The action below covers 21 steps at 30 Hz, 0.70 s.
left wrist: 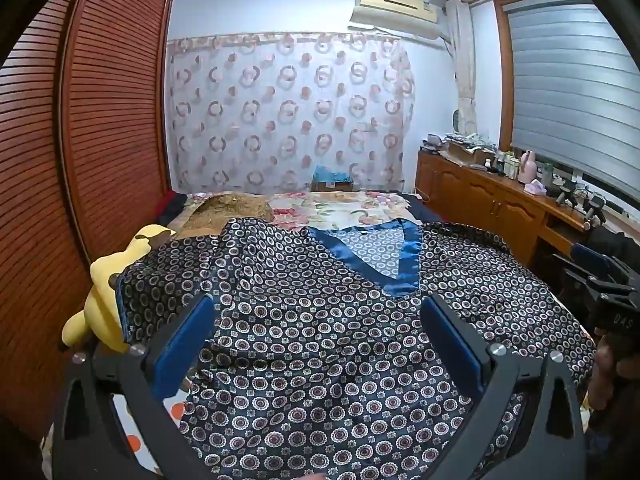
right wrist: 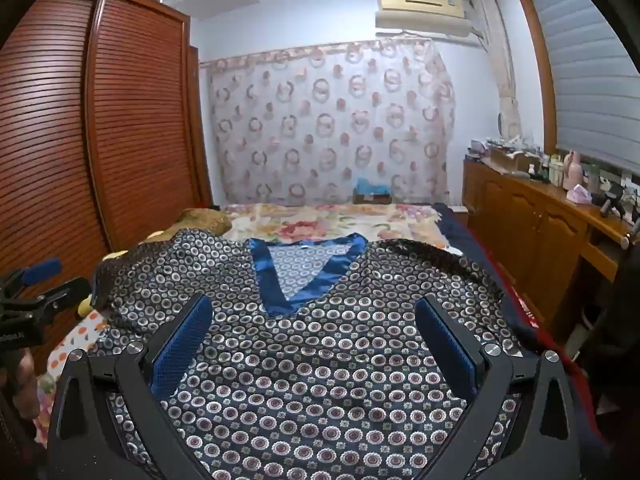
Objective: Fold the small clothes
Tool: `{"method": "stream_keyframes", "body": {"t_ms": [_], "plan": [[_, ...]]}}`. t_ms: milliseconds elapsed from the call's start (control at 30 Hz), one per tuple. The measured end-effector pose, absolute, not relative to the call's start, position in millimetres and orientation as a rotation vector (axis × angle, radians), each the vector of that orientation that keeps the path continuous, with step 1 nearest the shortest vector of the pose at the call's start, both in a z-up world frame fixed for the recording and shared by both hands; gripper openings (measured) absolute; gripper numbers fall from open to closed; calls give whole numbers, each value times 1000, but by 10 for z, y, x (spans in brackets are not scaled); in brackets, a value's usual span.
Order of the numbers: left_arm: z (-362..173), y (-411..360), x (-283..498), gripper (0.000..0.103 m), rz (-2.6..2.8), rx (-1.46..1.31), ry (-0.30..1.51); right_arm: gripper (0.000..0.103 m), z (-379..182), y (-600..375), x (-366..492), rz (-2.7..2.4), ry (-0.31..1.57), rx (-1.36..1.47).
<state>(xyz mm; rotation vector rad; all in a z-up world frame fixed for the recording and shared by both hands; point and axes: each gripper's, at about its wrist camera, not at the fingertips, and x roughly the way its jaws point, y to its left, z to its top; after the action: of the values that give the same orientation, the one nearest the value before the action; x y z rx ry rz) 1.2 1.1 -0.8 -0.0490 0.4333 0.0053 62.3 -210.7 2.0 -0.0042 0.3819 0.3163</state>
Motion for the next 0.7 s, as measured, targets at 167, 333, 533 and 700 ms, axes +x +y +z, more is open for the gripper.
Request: {"method": "stream_keyframes", "body": {"t_ms": [167, 333, 533, 700], "plan": [[-5, -1, 28, 103, 9, -31, 427, 103, 17, -2105, 621, 318, 388, -9], [-42, 0, -5, 103, 9, -38, 428, 103, -4, -2116, 627, 316, 390, -11], [16, 26, -16, 103, 12, -44, 427, 103, -29, -2129, 625, 317, 391, -9], [56, 23, -25, 103, 13, -38, 421, 103, -21, -2127, 629, 318, 392, -10]]}}
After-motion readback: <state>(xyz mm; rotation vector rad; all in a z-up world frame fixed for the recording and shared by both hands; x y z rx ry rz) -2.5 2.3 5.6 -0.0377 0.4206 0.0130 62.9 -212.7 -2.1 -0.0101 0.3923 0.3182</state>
